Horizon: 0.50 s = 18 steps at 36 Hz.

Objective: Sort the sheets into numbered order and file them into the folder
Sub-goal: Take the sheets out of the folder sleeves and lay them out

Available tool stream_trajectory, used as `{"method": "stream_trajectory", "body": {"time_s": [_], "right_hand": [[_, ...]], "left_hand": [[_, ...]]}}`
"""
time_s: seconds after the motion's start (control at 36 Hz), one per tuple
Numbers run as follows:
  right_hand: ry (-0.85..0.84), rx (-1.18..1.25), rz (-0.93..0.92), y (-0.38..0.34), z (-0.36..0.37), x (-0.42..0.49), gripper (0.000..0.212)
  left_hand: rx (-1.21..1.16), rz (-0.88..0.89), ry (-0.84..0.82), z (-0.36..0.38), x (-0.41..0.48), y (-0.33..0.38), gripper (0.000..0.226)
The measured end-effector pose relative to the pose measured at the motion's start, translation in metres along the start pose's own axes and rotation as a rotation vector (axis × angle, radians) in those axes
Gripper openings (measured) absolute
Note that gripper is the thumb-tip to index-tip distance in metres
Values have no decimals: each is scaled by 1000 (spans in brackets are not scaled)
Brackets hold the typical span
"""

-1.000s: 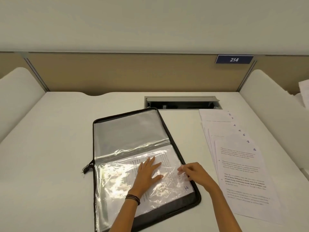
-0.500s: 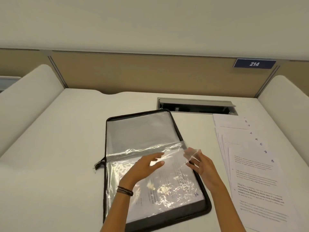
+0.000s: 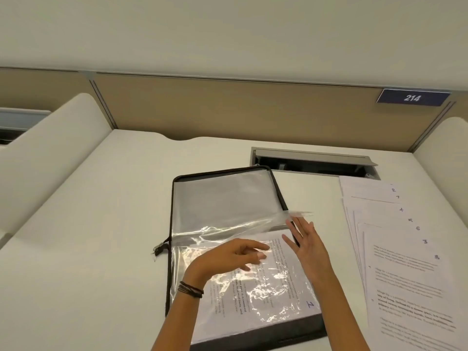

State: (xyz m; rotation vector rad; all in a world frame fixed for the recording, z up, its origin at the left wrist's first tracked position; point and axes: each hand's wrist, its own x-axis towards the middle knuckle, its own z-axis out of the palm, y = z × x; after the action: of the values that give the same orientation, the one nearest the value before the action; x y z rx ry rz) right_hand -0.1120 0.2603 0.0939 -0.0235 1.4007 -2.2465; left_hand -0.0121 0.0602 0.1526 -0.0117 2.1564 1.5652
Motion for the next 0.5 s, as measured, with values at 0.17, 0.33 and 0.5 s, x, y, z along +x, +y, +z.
{"method": "stream_trajectory", "body": {"time_s": [0.17,0.33,0.5], "right_hand": [[-20,-116,-34,4,0,1,74],[-28,-164,-49,4,-7,5,52],[-31,-287,-24,8,-7,4,99]], "left_hand": [[286,-1,284,1,17,-14,66],[320,-16,363,-9,41,-41,64],[587,-79,312,-15,63,-82,72]]}}
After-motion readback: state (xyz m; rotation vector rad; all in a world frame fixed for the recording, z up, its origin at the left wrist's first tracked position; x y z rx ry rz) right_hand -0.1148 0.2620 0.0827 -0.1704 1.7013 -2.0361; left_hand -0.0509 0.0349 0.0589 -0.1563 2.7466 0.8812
